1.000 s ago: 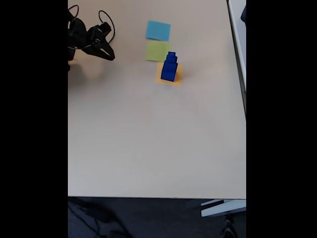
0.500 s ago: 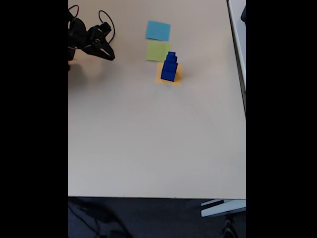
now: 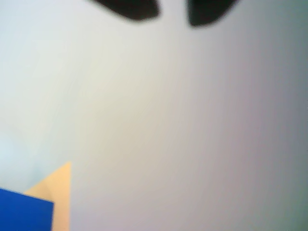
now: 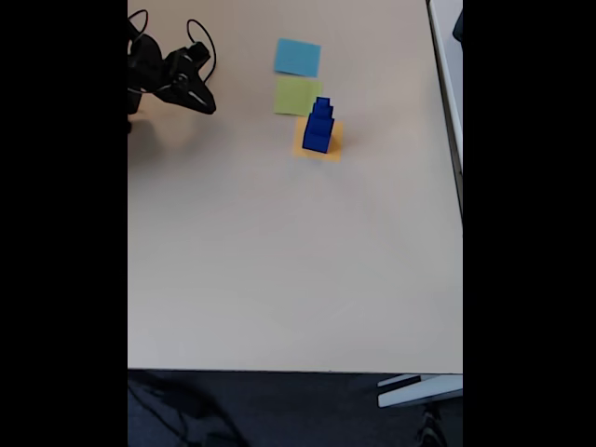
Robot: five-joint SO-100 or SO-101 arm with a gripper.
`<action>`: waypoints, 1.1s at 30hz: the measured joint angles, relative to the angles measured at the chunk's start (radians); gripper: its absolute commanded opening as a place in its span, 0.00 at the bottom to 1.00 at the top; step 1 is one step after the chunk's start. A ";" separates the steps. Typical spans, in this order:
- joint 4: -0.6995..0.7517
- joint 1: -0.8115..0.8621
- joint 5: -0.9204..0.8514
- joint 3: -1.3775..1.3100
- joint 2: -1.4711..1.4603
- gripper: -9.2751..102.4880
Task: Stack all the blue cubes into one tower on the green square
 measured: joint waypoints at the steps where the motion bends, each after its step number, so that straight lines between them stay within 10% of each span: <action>1: -0.029 0.000 0.037 0.000 0.000 0.08; 23: -0.212 -0.011 1.262 0.000 0.000 0.10; 33: -0.348 -0.018 1.293 -0.061 -0.170 0.10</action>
